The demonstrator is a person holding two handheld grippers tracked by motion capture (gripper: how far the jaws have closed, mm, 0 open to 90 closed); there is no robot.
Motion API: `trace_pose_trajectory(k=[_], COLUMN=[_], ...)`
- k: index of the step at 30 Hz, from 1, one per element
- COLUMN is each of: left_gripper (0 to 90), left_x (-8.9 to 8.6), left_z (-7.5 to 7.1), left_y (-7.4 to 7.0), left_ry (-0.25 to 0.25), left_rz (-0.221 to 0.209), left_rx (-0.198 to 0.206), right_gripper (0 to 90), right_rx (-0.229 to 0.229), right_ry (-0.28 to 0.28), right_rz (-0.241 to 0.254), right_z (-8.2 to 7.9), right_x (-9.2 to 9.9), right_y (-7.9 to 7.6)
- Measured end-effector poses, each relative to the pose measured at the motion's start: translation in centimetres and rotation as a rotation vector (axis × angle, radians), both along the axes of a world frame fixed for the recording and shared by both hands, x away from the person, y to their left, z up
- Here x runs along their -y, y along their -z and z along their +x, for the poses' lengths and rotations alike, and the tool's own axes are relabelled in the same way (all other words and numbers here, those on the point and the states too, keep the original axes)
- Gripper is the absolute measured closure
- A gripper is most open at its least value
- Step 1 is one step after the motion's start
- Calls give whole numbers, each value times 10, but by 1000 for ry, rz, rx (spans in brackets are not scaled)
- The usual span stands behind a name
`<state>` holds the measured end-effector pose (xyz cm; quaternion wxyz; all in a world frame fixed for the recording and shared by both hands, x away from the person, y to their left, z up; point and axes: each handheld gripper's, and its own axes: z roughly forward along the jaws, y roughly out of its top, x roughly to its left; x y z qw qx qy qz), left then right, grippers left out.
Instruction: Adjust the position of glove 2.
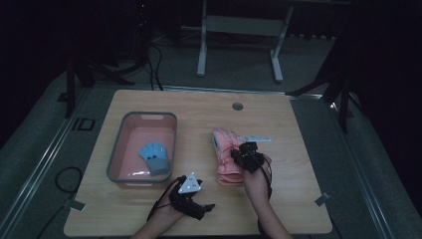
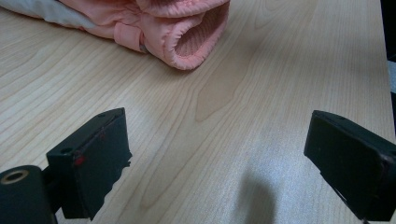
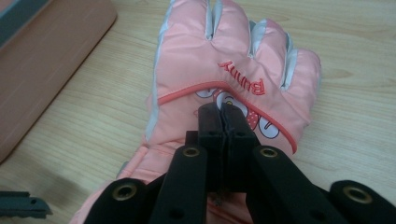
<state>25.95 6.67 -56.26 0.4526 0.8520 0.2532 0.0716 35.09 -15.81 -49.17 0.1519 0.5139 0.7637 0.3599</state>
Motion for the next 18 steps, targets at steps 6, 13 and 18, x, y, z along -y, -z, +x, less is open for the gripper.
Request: trace_pose_trajectory(k=[6,13,18], left_gripper=[70,69,70], left_x=[0,1,2], left_z=[0,0,0], left_y=[0,0,0], left_ry=[-2,5,15], left_rz=[1,3,4], left_rx=[-2,-4,-5], right_gripper=[865,731,528], right_rx=[6,33,73], right_ry=[-4,-60,-106], right_rz=[-7,-31,-10], right_z=[2,3,1], right_x=[0,-1,6], right_y=[6,9,2])
